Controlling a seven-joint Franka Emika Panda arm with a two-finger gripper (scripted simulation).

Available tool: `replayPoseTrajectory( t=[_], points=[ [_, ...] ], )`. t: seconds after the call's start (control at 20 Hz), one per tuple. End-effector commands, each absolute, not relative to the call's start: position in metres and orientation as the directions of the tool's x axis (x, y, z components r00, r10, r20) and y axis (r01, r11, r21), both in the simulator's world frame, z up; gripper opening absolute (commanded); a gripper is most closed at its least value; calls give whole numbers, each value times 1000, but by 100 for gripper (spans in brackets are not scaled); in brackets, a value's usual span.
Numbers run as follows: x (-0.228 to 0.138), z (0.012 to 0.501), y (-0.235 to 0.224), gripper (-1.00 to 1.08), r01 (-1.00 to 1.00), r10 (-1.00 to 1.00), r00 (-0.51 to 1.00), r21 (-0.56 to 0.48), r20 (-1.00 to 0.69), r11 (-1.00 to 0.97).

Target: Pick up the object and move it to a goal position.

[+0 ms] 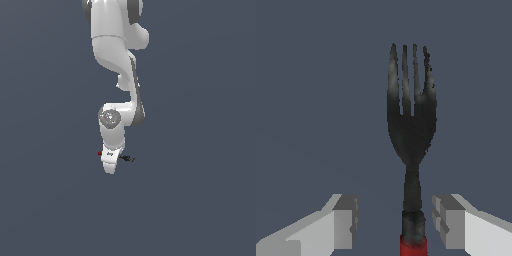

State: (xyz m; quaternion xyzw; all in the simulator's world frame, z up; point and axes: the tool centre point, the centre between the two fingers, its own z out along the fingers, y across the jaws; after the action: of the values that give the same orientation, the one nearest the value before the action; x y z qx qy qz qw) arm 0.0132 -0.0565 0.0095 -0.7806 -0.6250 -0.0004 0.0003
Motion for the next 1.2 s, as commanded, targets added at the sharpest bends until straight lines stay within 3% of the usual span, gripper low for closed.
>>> replayPoseTrajectory(
  t=[0.0,0.6,1.15],
  points=[
    [13,6,-61,-100,975,975,224,0,0,-224],
    [11,44,-55,-100,976,976,218,0,1,-218],
    [5,152,-51,-100,976,976,218,0,0,-218]
  ],
)
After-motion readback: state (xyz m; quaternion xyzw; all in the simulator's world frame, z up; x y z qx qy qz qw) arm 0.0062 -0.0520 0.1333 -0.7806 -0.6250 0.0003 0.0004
